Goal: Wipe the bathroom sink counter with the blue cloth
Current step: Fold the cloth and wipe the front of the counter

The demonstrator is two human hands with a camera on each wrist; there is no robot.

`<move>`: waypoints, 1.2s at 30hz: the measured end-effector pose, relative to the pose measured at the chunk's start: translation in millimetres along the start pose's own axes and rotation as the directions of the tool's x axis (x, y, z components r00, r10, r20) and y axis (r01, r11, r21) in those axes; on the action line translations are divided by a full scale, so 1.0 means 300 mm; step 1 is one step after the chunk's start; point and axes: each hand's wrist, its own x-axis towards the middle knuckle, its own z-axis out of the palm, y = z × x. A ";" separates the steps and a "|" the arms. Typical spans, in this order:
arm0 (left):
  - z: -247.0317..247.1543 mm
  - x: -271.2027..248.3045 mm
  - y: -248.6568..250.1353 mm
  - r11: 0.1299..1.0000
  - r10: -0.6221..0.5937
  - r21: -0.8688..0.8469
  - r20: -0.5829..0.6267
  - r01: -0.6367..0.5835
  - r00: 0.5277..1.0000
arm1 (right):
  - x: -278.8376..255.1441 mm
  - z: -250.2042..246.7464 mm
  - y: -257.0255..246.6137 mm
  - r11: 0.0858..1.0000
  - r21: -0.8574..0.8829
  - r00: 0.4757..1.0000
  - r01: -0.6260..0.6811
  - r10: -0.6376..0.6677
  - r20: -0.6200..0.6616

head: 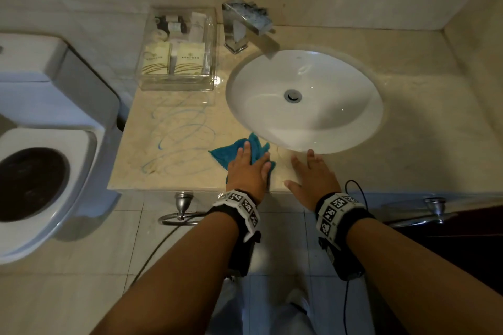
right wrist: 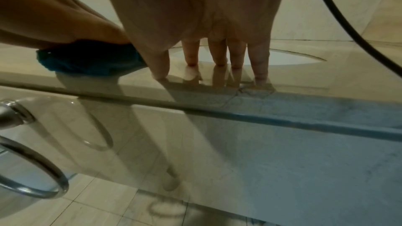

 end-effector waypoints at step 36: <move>-0.070 0.017 -0.155 0.985 0.107 0.123 0.126 -0.123 0.986 | 0.113 -0.037 -0.265 0.977 -0.005 0.974 0.214 -0.213 0.072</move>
